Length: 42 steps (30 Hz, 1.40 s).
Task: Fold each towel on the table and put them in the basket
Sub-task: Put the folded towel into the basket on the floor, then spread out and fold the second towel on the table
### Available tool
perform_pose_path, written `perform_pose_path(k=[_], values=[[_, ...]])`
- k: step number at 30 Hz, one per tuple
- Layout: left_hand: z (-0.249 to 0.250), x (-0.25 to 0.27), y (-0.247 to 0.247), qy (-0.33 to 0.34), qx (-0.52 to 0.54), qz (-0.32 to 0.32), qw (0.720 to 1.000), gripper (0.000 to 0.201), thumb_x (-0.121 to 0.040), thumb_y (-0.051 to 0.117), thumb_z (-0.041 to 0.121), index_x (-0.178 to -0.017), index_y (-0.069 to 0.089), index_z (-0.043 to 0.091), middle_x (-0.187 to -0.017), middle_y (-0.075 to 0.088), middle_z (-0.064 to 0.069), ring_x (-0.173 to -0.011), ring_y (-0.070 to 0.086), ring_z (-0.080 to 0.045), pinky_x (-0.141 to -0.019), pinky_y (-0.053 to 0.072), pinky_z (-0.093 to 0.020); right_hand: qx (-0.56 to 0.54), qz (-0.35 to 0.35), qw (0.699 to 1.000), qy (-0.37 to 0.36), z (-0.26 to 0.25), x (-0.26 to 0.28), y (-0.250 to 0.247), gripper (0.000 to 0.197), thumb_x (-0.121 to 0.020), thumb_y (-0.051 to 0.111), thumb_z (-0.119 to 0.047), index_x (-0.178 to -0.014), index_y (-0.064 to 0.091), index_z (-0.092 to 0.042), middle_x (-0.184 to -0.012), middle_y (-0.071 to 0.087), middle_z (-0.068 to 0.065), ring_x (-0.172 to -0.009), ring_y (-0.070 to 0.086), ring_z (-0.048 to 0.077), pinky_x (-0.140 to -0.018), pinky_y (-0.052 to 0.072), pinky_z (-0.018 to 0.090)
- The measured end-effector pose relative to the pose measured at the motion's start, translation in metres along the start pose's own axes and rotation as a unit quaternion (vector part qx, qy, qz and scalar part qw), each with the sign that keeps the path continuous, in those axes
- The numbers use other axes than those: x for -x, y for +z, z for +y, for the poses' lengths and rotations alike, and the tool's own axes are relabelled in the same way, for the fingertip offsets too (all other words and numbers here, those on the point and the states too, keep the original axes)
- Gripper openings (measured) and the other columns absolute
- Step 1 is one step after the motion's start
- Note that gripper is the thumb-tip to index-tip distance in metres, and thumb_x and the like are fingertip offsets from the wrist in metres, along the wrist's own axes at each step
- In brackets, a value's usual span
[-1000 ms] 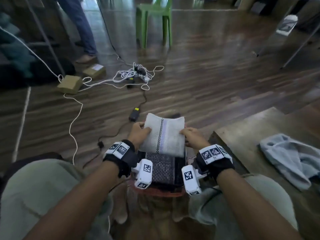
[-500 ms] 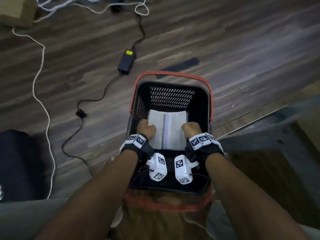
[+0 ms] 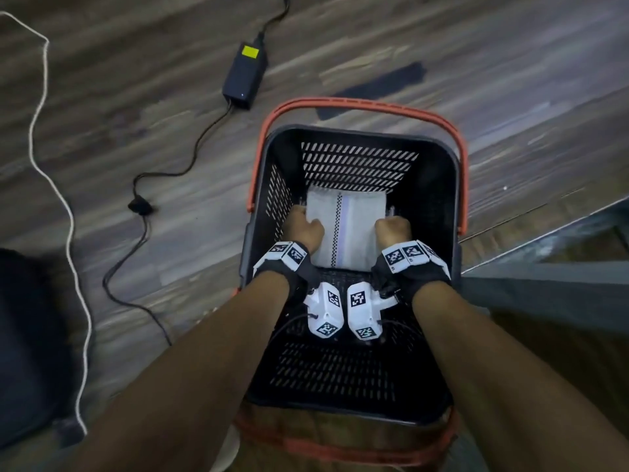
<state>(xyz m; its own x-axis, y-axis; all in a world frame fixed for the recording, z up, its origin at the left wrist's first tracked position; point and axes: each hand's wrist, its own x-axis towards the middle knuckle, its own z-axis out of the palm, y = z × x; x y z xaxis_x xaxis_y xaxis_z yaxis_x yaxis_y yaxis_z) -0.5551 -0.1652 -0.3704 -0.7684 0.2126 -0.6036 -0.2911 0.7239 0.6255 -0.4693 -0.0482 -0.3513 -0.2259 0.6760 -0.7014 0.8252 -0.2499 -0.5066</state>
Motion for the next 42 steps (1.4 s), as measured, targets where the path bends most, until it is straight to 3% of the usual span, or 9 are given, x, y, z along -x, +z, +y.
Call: perform_pose_path(k=[2, 6, 10, 13, 24, 33, 35, 38, 42], values=[[0.0, -0.004, 0.002, 0.002, 0.006, 0.002, 1.0, 0.031, -0.09, 0.05, 0.004, -0.121, 0.051, 0.0, -0.121, 0.06, -0.015, -0.11, 0.057, -0.029, -0.082, 0.037, -0.02, -0.031, 0.006, 0.999, 0.006, 0.001, -0.002, 0.002, 0.026, -0.089, 0.038, 0.0, -0.105, 0.057, 0.006, -0.079, 0.054, 0.007, -0.084, 0.052, 0.025, -0.06, 0.031, 0.022], [-0.001, -0.003, 0.007, 0.025, 0.016, 0.023, 0.999, 0.041, -0.089, 0.049, 0.003, -0.13, 0.043, 0.0, -0.127, 0.055, -0.016, -0.116, 0.054, -0.029, -0.095, 0.039, -0.024, -0.023, 0.056, 0.998, -0.028, 0.004, 0.003, 0.014, 0.041, -0.087, 0.04, -0.006, -0.127, 0.047, -0.002, -0.124, 0.054, 0.015, -0.113, 0.053, 0.033, -0.086, 0.044, 0.033], [-0.006, 0.005, 0.013, 0.164, -0.06, 0.07, 0.982, 0.05, -0.088, 0.047, 0.003, -0.138, 0.039, 0.005, -0.142, 0.041, -0.012, -0.131, 0.039, -0.025, -0.112, 0.031, -0.034, 0.187, 0.13, 0.944, -0.24, 0.014, 0.019, 0.026, 0.055, -0.082, 0.045, -0.005, -0.136, 0.036, -0.01, -0.143, 0.035, 0.013, -0.13, 0.033, 0.029, -0.104, 0.032, 0.04], [-0.015, 0.005, 0.011, 0.257, -0.186, 0.046, 0.947, 0.054, -0.091, 0.043, 0.005, -0.143, 0.033, 0.011, -0.154, 0.027, -0.006, -0.143, 0.022, -0.022, -0.115, 0.02, -0.04, 0.276, 0.085, 0.919, -0.27, 0.021, 0.018, 0.035, 0.064, -0.082, 0.044, -0.003, -0.143, 0.026, -0.011, -0.156, 0.017, 0.009, -0.144, 0.011, 0.026, -0.114, 0.016, 0.041], [-0.045, -0.019, 0.034, 0.313, -0.398, 0.047, 0.861, 0.058, -0.098, 0.014, 0.036, -0.15, 0.004, 0.013, -0.159, 0.004, -0.009, -0.146, 0.004, -0.028, -0.118, 0.011, -0.042, 0.37, 0.127, 0.863, -0.318, 0.059, -0.018, 0.058, 0.058, -0.097, 0.026, -0.025, -0.149, 0.006, -0.01, -0.158, -0.001, 0.013, -0.146, -0.003, 0.027, -0.118, 0.008, 0.046], [-0.031, -0.01, 0.027, 0.252, -0.447, -0.029, 0.858, 0.058, -0.101, 0.018, 0.033, -0.15, -0.005, 0.015, -0.159, -0.011, -0.007, -0.145, -0.011, -0.028, -0.119, 0.0, -0.044, 0.386, 0.047, 0.879, -0.276, 0.049, -0.012, 0.047, 0.06, -0.097, 0.028, -0.022, -0.149, -0.001, -0.013, -0.158, -0.012, 0.009, -0.145, -0.012, 0.022, -0.118, 0.003, 0.047], [-0.018, 0.003, 0.015, 0.214, -0.431, -0.071, 0.874, 0.053, -0.1, 0.021, 0.031, -0.149, 0.015, 0.012, -0.159, 0.004, -0.01, -0.146, 0.001, -0.029, -0.118, 0.002, -0.047, 0.388, -0.006, 0.89, -0.237, 0.035, 0.001, 0.034, 0.07, -0.091, 0.04, -0.014, -0.149, 0.001, -0.014, -0.158, -0.01, 0.009, -0.146, -0.008, 0.023, -0.118, 0.006, 0.047], [0.006, 0.038, -0.01, 0.159, -0.367, -0.089, 0.912, 0.041, -0.099, 0.026, 0.032, -0.117, 0.054, 0.007, -0.127, 0.053, -0.017, -0.122, 0.047, -0.033, -0.107, 0.032, -0.048, 0.375, -0.051, 0.908, -0.181, 0.009, 0.039, 0.007, 0.072, -0.086, 0.046, -0.008, -0.148, 0.011, -0.015, -0.154, 0.015, 0.015, -0.139, 0.025, 0.032, -0.108, 0.028, 0.047], [0.044, 0.095, -0.049, 0.179, -0.401, -0.075, 0.895, 0.038, -0.096, 0.032, 0.036, -0.106, 0.058, 0.009, -0.11, 0.064, -0.015, -0.098, 0.061, -0.032, -0.085, 0.046, -0.039, 0.406, -0.056, 0.891, -0.197, -0.025, 0.105, -0.041, 0.041, -0.09, 0.04, -0.011, -0.13, 0.045, -0.012, -0.132, 0.05, 0.015, -0.112, 0.055, 0.035, -0.094, 0.045, 0.04]])
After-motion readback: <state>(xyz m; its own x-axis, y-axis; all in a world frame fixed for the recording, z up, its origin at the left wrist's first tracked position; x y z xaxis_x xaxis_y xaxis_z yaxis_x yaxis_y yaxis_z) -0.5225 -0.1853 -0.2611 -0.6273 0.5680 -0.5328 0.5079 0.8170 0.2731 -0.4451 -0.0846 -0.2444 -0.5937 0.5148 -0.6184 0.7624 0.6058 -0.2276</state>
